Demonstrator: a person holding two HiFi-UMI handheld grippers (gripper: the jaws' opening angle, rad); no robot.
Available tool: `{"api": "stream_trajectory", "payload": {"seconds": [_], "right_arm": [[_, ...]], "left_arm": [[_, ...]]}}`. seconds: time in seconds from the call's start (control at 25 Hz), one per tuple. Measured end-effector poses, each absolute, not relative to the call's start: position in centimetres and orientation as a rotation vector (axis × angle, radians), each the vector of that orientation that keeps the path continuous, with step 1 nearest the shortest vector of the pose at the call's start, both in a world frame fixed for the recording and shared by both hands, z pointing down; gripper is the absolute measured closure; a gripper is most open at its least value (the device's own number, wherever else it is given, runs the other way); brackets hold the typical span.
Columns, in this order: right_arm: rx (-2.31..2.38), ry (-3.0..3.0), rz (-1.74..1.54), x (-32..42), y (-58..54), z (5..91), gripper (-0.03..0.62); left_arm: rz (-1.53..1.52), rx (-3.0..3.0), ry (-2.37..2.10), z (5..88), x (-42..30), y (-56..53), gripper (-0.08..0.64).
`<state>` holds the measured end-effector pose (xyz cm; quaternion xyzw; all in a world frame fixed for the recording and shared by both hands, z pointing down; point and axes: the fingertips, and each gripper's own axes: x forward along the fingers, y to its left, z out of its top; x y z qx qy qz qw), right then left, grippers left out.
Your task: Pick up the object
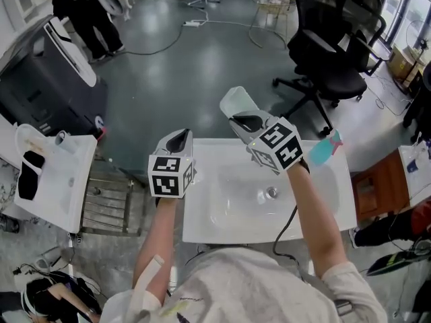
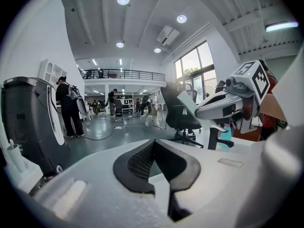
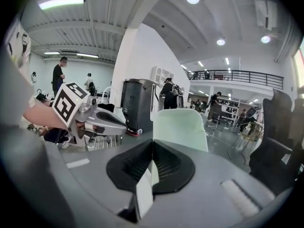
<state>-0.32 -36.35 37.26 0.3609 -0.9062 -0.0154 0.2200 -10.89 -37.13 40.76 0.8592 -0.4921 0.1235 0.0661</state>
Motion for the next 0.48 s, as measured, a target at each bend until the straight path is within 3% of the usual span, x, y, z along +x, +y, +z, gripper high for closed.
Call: {"api": "stream_trajectory", "payload": {"seconds": [0.48], "right_arm": [[1.34,-2.604,0.06,4.6,-35.4,33.7,0.583]], "left_arm": [[0.316,2.605,-1.522,38.6,-11.3,-37.0,0.56]]}}
